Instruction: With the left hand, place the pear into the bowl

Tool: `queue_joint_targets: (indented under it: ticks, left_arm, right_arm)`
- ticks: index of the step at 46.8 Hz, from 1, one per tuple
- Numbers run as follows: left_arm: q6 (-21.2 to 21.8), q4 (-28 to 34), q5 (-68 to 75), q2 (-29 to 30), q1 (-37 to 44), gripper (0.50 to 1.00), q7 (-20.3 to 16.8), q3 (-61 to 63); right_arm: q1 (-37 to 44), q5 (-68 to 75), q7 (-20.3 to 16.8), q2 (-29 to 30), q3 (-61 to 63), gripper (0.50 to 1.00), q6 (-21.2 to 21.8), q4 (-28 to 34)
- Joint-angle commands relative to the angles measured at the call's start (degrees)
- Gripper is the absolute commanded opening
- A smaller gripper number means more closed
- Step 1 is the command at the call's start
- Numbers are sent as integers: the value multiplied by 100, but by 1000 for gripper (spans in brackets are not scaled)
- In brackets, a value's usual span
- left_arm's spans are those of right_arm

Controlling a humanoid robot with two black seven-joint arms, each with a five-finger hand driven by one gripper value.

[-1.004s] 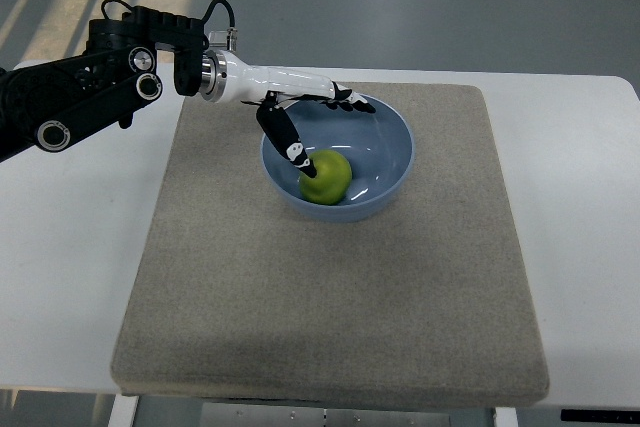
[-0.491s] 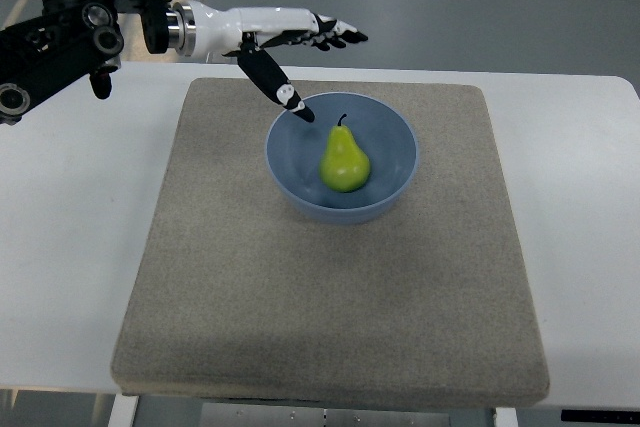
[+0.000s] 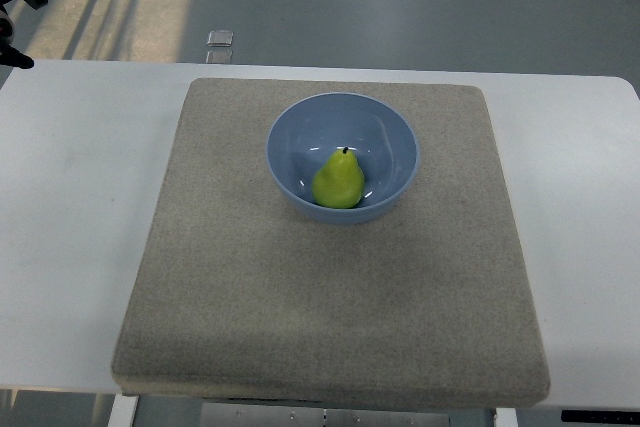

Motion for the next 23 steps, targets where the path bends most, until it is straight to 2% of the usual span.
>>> queue_joint_targets:
  ticks: [1, 9, 17, 23]
  left_arm:
    - [-140, 295, -347, 1, 81, 996, 0, 5]
    - [-196, 849, -770, -43, 98, 994, 17, 14]
    - [-196, 964, -1235, -69, 151, 996, 53, 22]
    - [-196, 1008, -1710, -78, 221, 996, 316, 22]
  right_arm:
    - [0, 0, 0, 0, 0, 926, -2, -8]
    - [0, 0, 0, 0, 0, 926, -2, 1]
    - [0, 0, 0, 0, 0, 926, -2, 1]
    - [0, 0, 0, 0, 0, 926, -2, -8]
